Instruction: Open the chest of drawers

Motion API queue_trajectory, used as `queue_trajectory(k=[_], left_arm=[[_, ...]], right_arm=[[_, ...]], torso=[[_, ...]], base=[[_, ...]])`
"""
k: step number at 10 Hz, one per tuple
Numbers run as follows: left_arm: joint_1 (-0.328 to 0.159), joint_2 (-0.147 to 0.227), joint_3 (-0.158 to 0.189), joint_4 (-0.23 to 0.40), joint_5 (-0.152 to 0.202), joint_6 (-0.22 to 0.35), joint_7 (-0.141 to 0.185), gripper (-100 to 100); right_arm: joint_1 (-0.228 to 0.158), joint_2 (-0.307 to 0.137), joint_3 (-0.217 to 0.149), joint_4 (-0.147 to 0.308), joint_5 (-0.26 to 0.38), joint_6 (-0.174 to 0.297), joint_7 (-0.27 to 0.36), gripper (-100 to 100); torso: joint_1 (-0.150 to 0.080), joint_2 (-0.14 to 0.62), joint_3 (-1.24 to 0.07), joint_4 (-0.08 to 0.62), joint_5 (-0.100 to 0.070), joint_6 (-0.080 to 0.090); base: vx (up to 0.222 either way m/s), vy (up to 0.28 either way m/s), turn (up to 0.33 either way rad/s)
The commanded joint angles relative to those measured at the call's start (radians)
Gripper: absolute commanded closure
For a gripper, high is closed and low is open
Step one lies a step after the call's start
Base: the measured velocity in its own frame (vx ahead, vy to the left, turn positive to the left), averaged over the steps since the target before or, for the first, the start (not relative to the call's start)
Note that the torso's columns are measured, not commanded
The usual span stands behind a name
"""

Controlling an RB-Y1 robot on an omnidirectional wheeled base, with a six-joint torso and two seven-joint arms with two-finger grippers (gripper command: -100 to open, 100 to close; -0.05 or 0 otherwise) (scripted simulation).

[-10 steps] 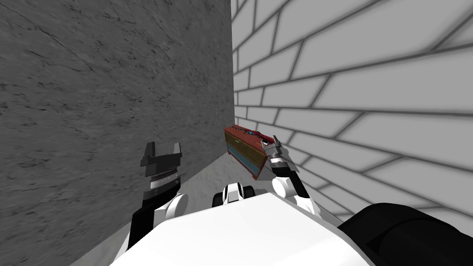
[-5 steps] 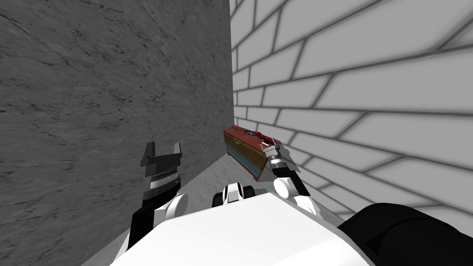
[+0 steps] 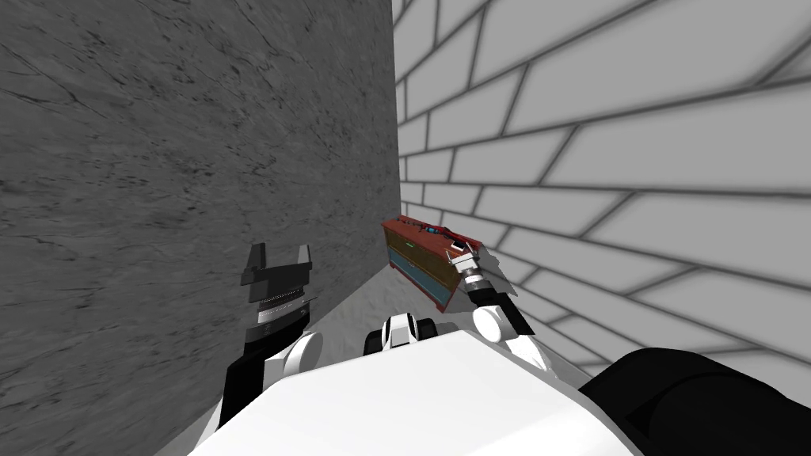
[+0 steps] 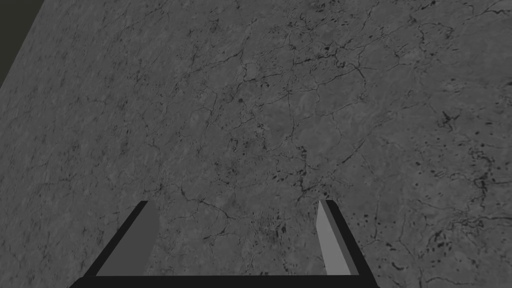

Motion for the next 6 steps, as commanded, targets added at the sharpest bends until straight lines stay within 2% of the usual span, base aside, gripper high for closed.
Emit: queue_trajectory(k=[1,2,3,5,6], left_arm=[[0.000,0.000,0.000,0.000,0.000,0.000,0.000,0],[0.000,0.000,0.000,0.000,0.000,0.000,0.000,0],[0.000,0.000,0.000,0.000,0.000,0.000,0.000,0],[0.000,0.000,0.000,0.000,0.000,0.000,0.000,0],[0.000,0.000,0.000,0.000,0.000,0.000,0.000,0]], right_arm=[[0.004,-0.014,-0.007,0.016,-0.071,0.038,-0.044,-100],[0.004,-0.014,-0.007,0.016,-0.101,0.038,-0.044,-100],[0.010,-0.030,-0.010,0.036,-0.132,0.064,-0.082,-100],[0.010,-0.030,-0.010,0.036,-0.177,0.064,-0.082,-100],[0.014,-0.046,-0.011,0.056,-0.216,0.090,-0.121,-100]], torso=[[-0.002,0.002,0.001,0.000,-0.001,0.000],[-0.002,0.000,0.001,0.000,-0.001,0.001],[-0.001,0.000,0.000,0.000,0.000,0.000],[0.000,-0.001,0.000,0.000,0.000,0.000],[-0.002,0.002,0.001,0.001,-0.001,0.000]], base=[[0.063,0.040,-0.072],[0.063,0.036,-0.049],[0.086,0.060,-0.085],[0.065,0.042,-0.010],[0.062,0.037,-0.064]])
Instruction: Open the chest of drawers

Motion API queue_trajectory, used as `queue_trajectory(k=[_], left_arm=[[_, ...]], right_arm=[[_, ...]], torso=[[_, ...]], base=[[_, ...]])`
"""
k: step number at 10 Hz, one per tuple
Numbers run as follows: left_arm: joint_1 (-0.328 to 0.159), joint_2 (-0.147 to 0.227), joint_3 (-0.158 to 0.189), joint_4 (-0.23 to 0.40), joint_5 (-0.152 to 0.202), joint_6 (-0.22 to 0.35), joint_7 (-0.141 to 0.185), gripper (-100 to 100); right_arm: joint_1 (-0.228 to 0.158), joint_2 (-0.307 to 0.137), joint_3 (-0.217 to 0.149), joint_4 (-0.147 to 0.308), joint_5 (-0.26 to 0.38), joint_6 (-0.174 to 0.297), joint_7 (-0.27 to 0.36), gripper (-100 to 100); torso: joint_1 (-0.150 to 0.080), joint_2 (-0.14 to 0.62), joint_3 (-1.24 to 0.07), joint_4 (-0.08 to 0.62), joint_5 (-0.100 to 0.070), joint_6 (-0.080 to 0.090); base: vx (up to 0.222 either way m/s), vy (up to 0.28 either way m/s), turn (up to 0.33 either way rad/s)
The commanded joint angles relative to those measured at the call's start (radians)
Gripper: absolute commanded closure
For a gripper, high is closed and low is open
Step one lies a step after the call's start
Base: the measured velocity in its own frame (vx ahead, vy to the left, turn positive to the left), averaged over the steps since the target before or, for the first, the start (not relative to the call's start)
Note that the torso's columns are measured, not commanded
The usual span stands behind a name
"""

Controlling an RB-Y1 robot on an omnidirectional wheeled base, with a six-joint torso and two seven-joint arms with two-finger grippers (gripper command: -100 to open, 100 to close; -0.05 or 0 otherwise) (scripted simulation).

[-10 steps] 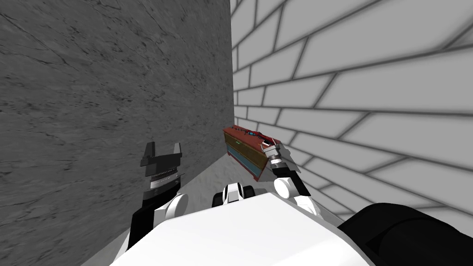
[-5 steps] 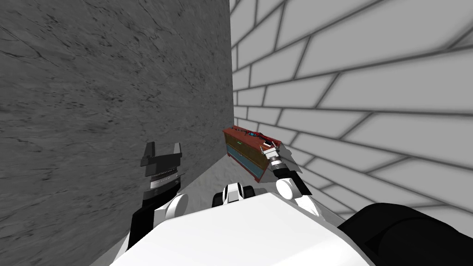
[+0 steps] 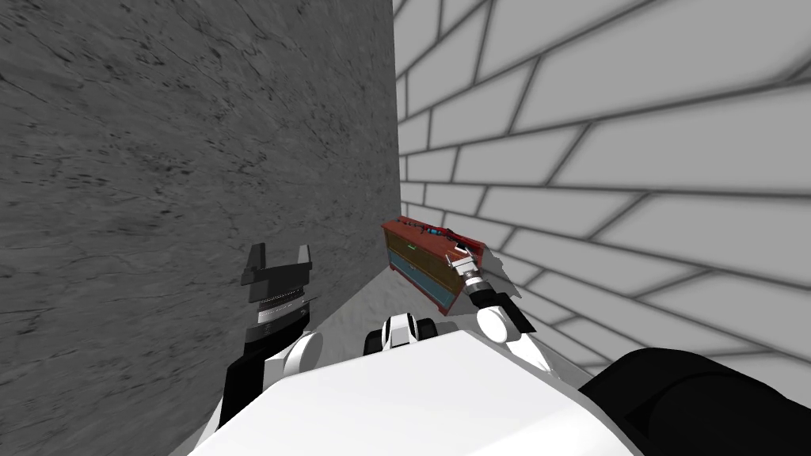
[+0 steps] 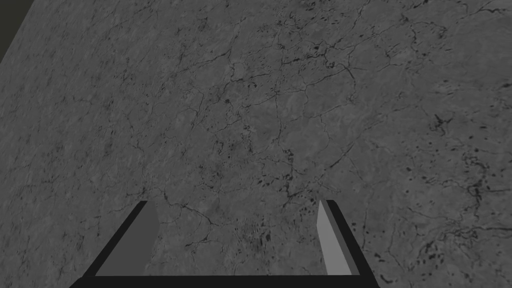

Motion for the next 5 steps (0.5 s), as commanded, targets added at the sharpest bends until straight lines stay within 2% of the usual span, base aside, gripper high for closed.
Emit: queue_trajectory(k=[1,2,4,5], left_arm=[[0.000,0.000,0.000,0.000,0.000,0.000,0.000,0],[0.000,0.000,0.000,0.000,0.000,0.000,0.000,0],[0.000,0.000,0.000,0.000,0.000,0.000,0.000,0],[0.000,0.000,0.000,0.000,0.000,0.000,0.000,0]], right_arm=[[0.006,-0.016,-0.001,0.020,-0.080,0.025,-0.039,-100],[0.010,-0.031,-0.002,0.041,-0.110,0.051,-0.078,-100],[0.010,-0.031,-0.002,0.041,-0.155,0.051,-0.078,-100],[0.014,-0.047,-0.002,0.061,-0.192,0.077,-0.117,-100]], torso=[[0.001,-0.001,0.000,0.000,0.000,0.000],[0.001,-0.002,-0.001,0.000,0.000,0.000],[0.002,-0.002,-0.001,-0.001,0.001,0.000],[0.000,0.000,0.000,0.000,0.000,0.000]], base=[[0.072,0.039,-0.047],[0.094,0.054,-0.058],[0.056,0.043,-0.015],[0.056,0.047,-0.053]])
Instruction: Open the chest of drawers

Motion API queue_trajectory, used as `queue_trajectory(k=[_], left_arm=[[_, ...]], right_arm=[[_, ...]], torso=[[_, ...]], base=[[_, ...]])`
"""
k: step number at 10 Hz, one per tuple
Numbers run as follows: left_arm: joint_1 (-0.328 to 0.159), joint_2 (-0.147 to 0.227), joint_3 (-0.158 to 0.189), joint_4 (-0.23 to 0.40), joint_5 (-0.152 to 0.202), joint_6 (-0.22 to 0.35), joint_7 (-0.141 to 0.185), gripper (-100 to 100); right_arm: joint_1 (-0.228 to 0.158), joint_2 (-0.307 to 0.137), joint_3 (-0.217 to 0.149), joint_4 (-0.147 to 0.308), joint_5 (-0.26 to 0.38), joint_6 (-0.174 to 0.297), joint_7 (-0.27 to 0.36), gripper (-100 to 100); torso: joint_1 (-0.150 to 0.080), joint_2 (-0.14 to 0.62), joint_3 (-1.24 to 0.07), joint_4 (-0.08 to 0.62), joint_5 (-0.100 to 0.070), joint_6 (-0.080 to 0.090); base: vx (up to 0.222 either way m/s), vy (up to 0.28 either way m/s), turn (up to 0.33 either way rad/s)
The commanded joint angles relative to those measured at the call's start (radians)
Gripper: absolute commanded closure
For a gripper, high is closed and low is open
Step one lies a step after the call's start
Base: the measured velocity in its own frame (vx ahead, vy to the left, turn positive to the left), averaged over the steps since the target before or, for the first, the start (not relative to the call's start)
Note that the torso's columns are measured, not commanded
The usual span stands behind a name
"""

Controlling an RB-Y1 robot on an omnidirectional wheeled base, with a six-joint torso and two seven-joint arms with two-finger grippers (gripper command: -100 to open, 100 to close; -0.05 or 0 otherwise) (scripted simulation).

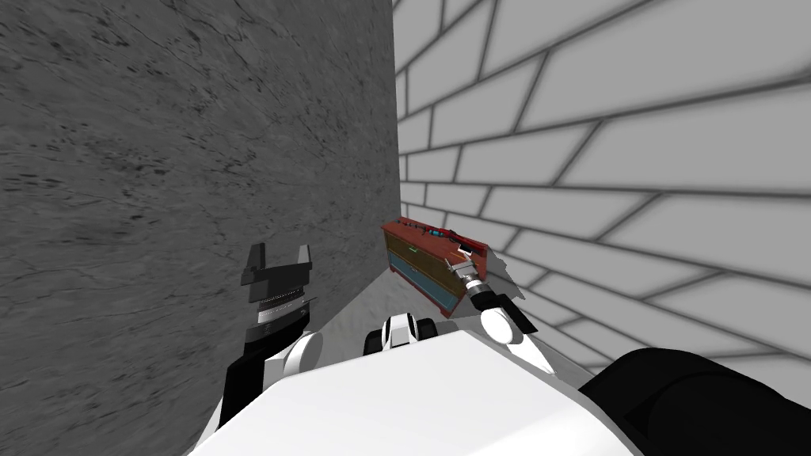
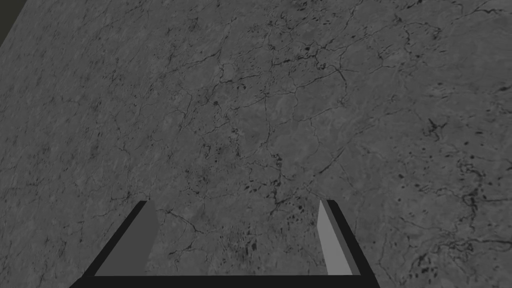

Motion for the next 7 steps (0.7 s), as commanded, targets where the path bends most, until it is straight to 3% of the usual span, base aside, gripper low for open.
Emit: queue_trajectory(k=[1,2,7], left_arm=[[0.000,0.000,0.000,0.000,0.000,0.000,0.000,0],[0.000,0.000,0.000,0.000,0.000,0.000,0.000,0],[0.000,0.000,0.000,0.000,0.000,0.000,0.000,0]], right_arm=[[0.002,-0.017,0.001,0.025,-0.081,0.024,-0.040,-100],[0.005,-0.033,0.001,0.046,-0.112,0.050,-0.078,-100],[0.008,-0.049,0.003,0.068,-0.224,0.076,-0.115,-100]], torso=[[0.001,-0.001,0.000,0.000,0.000,0.000],[0.001,-0.002,-0.001,-0.001,0.000,0.000],[0.002,-0.002,-0.001,0.000,0.000,0.000]], base=[[0.070,0.045,-0.044],[0.107,0.059,-0.041],[0.054,0.036,-0.023]])
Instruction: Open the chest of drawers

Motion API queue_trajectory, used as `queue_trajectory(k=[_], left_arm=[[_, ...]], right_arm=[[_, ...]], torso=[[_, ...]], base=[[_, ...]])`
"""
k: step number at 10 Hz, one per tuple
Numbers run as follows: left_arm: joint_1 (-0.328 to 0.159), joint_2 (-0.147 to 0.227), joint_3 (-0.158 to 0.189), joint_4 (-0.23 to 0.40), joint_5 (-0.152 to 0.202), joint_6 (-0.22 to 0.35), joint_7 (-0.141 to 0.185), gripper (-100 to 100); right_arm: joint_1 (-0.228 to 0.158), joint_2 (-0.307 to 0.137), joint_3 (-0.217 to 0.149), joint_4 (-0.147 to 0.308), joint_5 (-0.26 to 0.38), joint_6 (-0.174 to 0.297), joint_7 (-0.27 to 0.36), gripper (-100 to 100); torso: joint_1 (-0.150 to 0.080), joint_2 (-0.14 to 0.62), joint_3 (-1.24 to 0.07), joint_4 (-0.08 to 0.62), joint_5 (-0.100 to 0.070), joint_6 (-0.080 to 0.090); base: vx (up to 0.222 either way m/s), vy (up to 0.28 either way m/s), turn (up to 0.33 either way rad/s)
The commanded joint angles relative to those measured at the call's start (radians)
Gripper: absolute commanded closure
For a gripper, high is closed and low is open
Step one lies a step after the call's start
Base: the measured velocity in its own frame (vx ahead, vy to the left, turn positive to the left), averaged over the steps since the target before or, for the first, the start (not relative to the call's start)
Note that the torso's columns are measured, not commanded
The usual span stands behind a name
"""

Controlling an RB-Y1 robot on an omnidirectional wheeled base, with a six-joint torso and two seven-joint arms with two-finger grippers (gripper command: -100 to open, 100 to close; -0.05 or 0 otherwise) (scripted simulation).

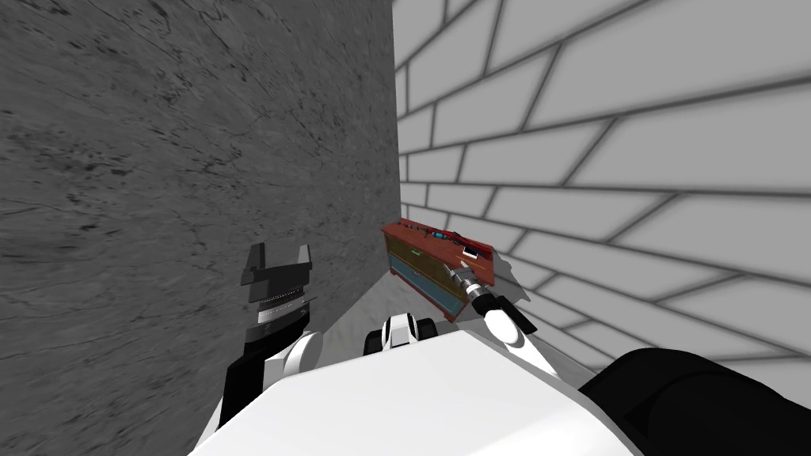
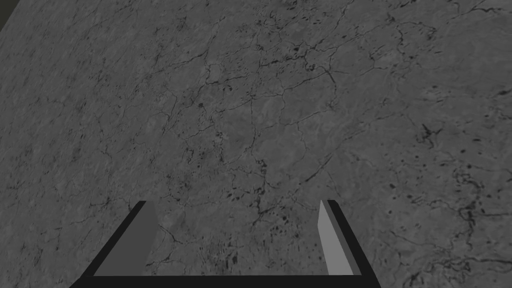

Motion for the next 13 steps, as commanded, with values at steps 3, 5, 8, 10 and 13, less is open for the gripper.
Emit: queue_trajectory(k=[3,5,8,10,13], left_arm=[[0.000,0.000,0.000,0.000,0.000,0.000,0.000,0],[0.000,0.000,0.000,0.000,0.000,0.000,0.000,0],[0.000,0.000,0.000,0.000,0.000,0.000,0.000,0],[0.000,0.000,0.000,0.000,0.000,0.000,0.000,0],[0.000,0.000,0.000,0.000,0.000,0.000,0.000,0]], right_arm=[[0.007,-0.041,0.006,0.046,-0.132,0.049,-0.081,-100],[0.009,-0.056,0.010,0.068,-0.197,0.073,-0.116,-100],[0.011,-0.071,0.014,0.089,-0.289,0.098,-0.149,-100],[0.012,-0.085,0.019,0.110,-0.335,0.121,-0.181,-100],[0.012,-0.099,0.024,0.130,-0.409,0.144,-0.212,-100]], torso=[[0.000,-0.002,-0.001,0.000,0.000,0.000],[0.000,-0.001,-0.001,0.000,0.000,0.000],[0.000,-0.001,0.000,0.000,0.000,0.000],[-0.003,0.002,0.001,0.001,-0.001,0.000],[0.001,-0.001,-0.001,0.000,0.000,0.000]], base=[[0.079,0.048,-0.035],[0.078,0.056,-0.024],[0.081,0.052,-0.020],[0.047,0.020,-0.009],[0.066,0.043,-0.014]])
